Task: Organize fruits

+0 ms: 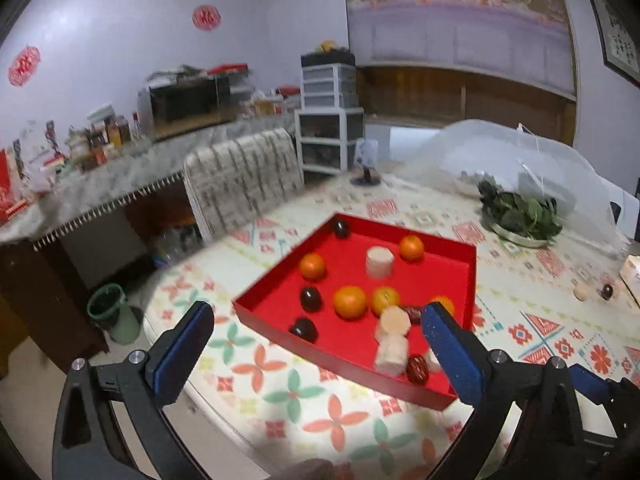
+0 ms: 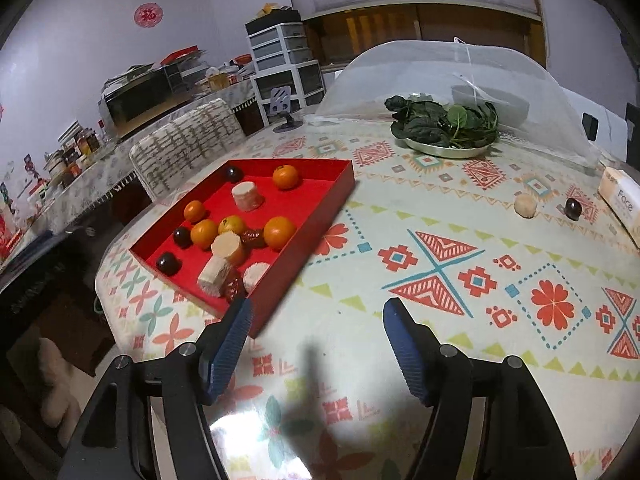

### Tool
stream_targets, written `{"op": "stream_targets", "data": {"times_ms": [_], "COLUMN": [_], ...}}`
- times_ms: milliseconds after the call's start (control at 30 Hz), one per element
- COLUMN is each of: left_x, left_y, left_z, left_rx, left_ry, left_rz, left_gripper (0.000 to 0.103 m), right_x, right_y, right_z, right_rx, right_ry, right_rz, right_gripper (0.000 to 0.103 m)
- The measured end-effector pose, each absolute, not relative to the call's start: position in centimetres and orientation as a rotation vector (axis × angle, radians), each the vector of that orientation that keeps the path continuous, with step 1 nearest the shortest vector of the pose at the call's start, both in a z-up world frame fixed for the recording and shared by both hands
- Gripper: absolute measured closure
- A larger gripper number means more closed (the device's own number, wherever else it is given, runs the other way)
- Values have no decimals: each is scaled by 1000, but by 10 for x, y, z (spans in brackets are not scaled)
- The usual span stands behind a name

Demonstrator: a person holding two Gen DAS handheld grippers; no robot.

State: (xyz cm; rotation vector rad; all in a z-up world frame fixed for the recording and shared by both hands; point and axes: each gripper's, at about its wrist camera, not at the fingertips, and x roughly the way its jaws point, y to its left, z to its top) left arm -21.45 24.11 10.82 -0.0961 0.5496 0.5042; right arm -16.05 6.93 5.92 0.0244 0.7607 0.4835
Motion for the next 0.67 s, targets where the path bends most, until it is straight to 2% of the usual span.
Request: {"op": "stream_targets", "data": {"times_ms": [133, 667], "left_x": [-212, -196], "left_y": [240, 240], "left_z": [102, 84], "left_rx": [-118, -102], "left_ry": [593, 671], "left_rz": [473, 435], "left_gripper": [0, 0], "right_x": [-165, -157], "right_y": [72, 85], "right_z": [58, 47], "right_rx": [-25, -45], "right_ry": [742, 773], "right_rz": [459, 474], "right_gripper": [23, 21]}}
